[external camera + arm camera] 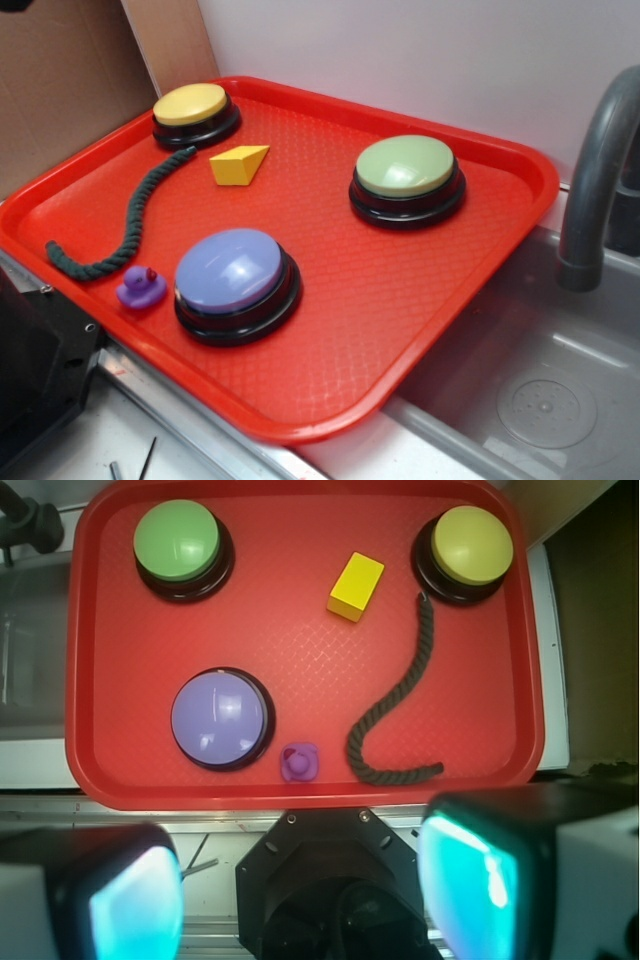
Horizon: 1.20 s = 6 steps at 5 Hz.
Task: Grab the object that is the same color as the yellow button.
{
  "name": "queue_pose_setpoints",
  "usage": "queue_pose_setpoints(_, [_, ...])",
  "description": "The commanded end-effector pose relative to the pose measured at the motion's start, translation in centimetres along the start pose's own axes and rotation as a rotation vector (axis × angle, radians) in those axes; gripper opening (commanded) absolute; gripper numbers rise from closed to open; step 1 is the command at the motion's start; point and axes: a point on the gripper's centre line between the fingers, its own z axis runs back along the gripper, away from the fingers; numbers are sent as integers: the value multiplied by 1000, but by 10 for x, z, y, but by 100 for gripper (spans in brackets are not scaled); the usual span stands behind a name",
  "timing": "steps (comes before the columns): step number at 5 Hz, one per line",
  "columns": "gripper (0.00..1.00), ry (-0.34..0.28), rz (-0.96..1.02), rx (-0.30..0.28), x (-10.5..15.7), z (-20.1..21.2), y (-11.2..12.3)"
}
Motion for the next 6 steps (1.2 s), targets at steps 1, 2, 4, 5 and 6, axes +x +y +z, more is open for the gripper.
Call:
queue_pose_setpoints(1, [100,0,0,0,0,0,0])
queue_pose_setpoints(2, [100,114,244,80,47,-53,50])
queue_pose_setpoints(4, [100,-31,586,123,133,-126,101])
queue_pose_setpoints(5, [100,-61,771,90,130,-158,122])
queue_pose_setpoints(6, [100,-41,804,58,131,-172,113])
